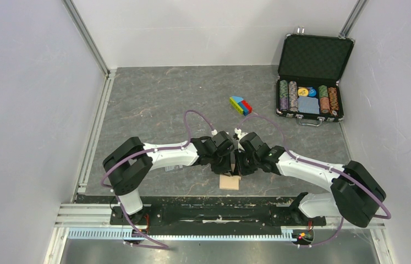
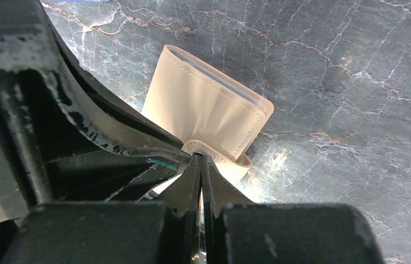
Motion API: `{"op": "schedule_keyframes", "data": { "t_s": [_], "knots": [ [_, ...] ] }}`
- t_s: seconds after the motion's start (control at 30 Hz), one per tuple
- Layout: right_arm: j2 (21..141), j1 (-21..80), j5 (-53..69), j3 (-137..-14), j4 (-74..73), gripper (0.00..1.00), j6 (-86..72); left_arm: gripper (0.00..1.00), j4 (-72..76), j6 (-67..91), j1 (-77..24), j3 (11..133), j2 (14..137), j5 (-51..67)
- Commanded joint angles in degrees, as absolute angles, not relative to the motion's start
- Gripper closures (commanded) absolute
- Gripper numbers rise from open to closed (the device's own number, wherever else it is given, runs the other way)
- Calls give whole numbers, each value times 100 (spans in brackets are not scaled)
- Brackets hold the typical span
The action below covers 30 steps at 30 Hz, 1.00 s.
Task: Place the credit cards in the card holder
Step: Close the card holder at the center of the board.
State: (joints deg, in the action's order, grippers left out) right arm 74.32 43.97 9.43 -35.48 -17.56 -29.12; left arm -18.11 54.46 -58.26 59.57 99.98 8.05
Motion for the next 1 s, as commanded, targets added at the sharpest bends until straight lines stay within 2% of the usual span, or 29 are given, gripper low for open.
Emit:
{"op": "schedule_keyframes", "data": {
  "t_s": [0.0, 0.07, 0.2, 0.97],
  "knots": [
    [7350, 4395, 848, -3578, -1699, 100, -2939, 81, -1477, 5511, -5817, 5863, 9890, 844],
    [7348, 4392, 851, -3577, -1705, 100, -2939, 81, -1468, 5511, -5809, 5837, 9935, 828],
    [7360, 4394, 845, -3599, -1713, 100, -2931, 97, -1335, 5519, -5794, 5734, 9949, 844],
    [7242, 4395, 678, -3806, -1870, 100, -2896, 98, -1494, 5535, -5800, 5674, 9507, 756]
  ]
}}
